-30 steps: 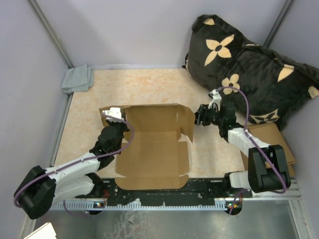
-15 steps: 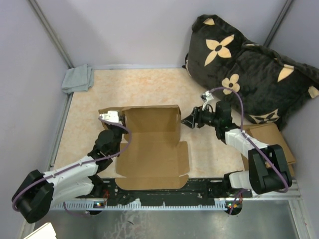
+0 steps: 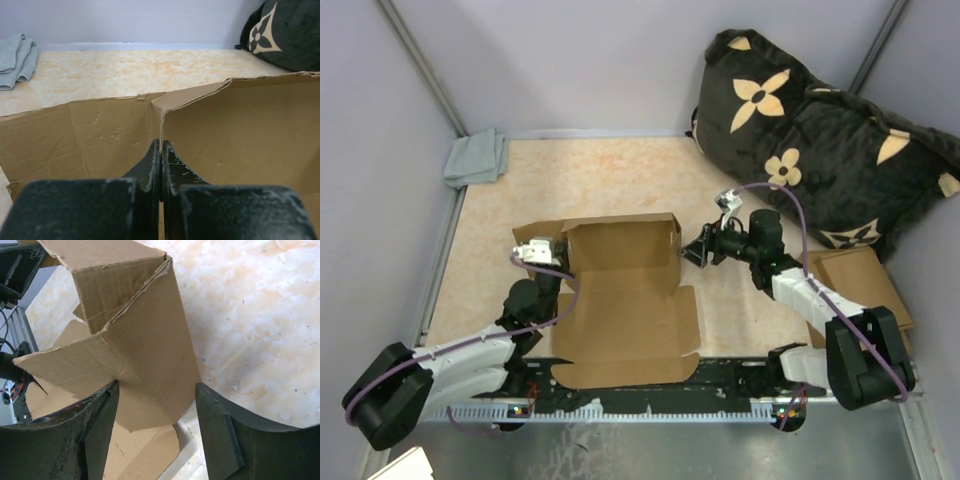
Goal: Fold the paper box
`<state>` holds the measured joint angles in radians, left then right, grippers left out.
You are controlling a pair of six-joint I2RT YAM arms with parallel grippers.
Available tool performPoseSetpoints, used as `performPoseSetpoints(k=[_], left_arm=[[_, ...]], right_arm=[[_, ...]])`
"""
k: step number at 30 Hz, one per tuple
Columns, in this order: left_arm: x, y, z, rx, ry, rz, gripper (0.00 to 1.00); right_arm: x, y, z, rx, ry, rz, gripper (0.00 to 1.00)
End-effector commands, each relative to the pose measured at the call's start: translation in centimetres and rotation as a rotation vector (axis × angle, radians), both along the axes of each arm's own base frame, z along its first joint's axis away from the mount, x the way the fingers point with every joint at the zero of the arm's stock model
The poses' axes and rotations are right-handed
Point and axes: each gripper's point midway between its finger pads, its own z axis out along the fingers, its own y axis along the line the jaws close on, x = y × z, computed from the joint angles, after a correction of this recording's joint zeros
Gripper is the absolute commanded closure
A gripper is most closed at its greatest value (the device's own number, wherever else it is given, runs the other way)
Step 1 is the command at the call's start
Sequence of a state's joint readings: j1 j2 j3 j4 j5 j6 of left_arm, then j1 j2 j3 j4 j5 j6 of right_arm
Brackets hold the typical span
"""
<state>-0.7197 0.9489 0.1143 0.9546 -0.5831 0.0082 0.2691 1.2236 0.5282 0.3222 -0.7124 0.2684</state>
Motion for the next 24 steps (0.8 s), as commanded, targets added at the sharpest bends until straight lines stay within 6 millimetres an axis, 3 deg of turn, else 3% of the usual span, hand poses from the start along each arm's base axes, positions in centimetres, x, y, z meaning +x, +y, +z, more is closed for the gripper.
performPoseSetpoints(k=[1, 6, 16, 24], left_arm=[[-0.9, 0.1, -0.6, 0.015, -0.023, -0.023, 1.00], [-2.0, 0.2, -0.4, 0.027, -0.081, -0.056, 1.00], [-2.7, -2.5, -0.2, 0.150, -0.112, -0.149, 1.00], [-2.7, -2.6, 0.0, 0.164, -0.120, -0.141, 1.00]], right_arm=[[-0.6, 0.8, 2.1, 0.014, -0.093, 0.040, 0.36], [-1.3, 1.0, 1.9, -0.007, -0.096, 0.016, 0.36], [-1.4, 0.8, 1.9, -0.042, -0.085, -0.041, 0.33], [-0.1, 2.9, -0.5, -0.174, -0.073, -0.141, 0.36]])
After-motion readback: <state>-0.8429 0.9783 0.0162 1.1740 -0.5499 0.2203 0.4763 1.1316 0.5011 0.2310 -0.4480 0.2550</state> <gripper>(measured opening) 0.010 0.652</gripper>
